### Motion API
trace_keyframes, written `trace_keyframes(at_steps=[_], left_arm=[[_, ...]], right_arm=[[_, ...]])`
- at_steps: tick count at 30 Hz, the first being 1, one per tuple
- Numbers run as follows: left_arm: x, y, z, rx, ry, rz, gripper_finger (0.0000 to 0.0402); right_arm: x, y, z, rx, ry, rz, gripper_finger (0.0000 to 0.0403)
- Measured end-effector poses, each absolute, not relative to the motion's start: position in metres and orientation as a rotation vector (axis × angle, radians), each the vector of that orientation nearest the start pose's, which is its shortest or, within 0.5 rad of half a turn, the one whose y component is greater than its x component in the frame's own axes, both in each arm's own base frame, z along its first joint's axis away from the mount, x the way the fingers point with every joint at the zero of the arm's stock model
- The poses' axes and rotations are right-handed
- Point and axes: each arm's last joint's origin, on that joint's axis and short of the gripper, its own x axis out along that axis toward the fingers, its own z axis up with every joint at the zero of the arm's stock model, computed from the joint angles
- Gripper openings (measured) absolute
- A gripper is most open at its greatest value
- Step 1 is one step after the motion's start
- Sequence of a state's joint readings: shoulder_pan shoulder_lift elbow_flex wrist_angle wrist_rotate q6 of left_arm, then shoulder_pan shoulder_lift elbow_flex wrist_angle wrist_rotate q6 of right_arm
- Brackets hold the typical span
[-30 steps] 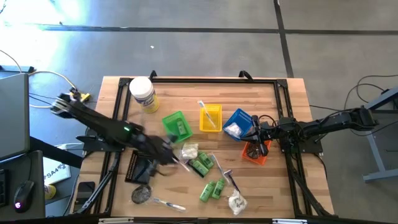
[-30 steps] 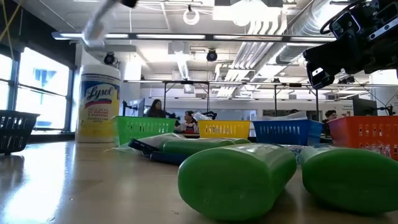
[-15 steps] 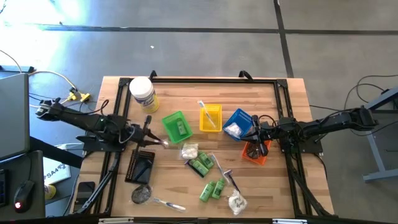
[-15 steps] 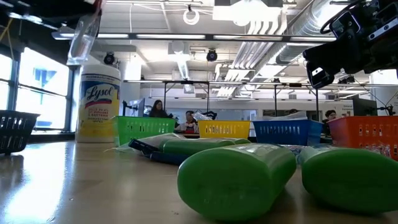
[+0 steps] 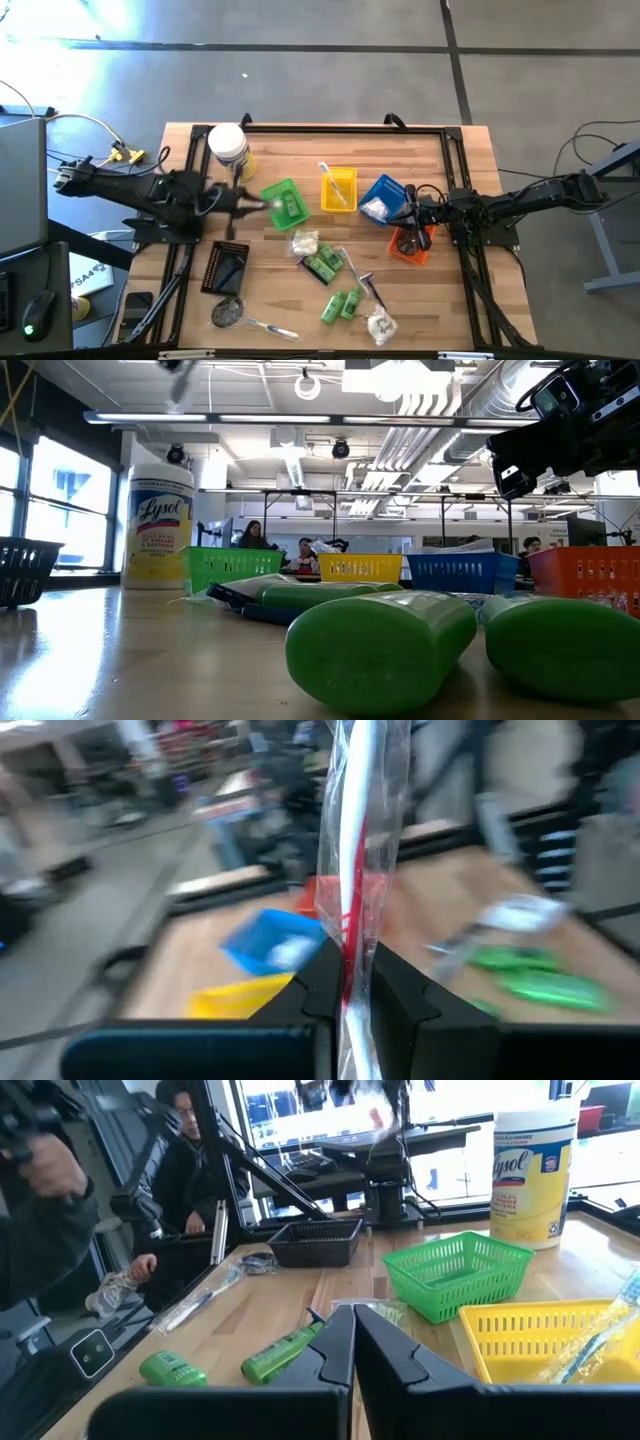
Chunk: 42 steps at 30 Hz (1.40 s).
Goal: Pick & Place Travel size toiletries
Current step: Put the orange toothbrush into the yellow bin
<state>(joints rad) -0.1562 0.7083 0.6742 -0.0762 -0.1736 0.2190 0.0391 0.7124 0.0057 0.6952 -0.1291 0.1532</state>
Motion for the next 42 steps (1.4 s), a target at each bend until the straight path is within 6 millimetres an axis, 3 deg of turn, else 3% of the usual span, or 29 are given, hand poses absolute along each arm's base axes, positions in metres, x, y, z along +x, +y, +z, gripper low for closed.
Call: trace_keyframes(at_steps=[5,10,14,21,26,35,42], left_arm=[[0.210,0.001,0.361,0.458,0.284,0.265,0.0026],[0.269,0.036,0.366,0.723,0.579,0.327,0.0026],[0.311,0.055,0.347,0.869,0.789,0.251,0.0026],[0.366,0.071,0.287,1.152,1.061,0.123,0.0026],[0.388,0.074,0.251,1.277,1.137,0.043,0.0026],[0.405,0.076,0.228,1.422,1.132,-0.043,0.0026],[0.415,0.077,0.209,1.441,1.130,-0.079,0.0026]], right_arm=[[0.142,0.009,0.163,0.153,0.007,0.168,0.0002],[0.142,0.009,0.167,0.150,-0.032,0.171,0.0002],[0.142,0.009,0.167,0.150,-0.032,0.171,0.0002],[0.142,0.009,0.166,0.150,-0.024,0.173,0.0002],[0.142,0.009,0.166,0.139,-0.020,0.174,0.0002],[0.142,0.009,0.165,0.128,-0.018,0.174,0.0002],[0.142,0.009,0.165,0.128,-0.018,0.174,0.0002]])
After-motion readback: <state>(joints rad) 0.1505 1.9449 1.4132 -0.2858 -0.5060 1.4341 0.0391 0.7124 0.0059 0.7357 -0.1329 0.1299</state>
